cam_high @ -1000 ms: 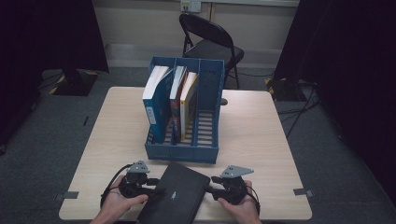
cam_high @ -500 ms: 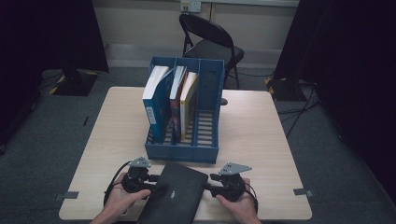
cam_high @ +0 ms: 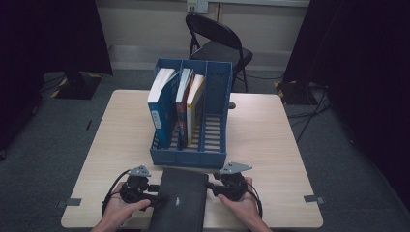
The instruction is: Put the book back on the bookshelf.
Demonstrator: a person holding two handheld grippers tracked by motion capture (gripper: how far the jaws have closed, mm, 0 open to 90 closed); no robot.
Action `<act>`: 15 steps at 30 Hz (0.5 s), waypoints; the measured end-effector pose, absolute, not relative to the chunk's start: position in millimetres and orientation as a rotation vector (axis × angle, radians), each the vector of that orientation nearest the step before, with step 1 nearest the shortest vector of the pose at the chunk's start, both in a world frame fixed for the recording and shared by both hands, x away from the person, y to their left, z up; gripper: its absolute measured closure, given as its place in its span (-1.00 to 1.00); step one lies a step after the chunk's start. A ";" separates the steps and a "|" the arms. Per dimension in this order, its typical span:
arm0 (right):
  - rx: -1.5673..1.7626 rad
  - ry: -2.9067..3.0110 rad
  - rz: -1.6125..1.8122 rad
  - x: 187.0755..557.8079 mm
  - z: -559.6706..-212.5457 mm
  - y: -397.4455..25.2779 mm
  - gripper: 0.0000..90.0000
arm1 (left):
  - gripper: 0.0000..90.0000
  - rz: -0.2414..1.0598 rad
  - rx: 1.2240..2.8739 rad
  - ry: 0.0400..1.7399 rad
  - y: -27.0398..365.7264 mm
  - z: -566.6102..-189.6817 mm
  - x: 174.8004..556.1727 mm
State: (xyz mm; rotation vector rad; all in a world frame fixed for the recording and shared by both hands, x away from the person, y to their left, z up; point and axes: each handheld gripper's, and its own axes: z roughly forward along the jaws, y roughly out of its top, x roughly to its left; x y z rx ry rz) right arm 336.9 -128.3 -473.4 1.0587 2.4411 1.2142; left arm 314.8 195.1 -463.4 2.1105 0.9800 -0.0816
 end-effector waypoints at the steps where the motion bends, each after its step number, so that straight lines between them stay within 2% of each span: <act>1: 1.053 2.437 1.212 337.5 -473.5 -127.3 0.18 | -0.08 -0.090 2.107 0.984 196.4 -463.5 315.6; 9: 1.063 2.409 1.214 344.9 -474.9 -122.5 0.17 | -0.10 -0.069 2.097 0.996 197.7 -464.0 318.8; 15: 1.089 2.394 1.216 343.8 -476.0 -123.4 0.09 | -0.31 -0.053 2.104 1.014 189.4 -467.4 326.1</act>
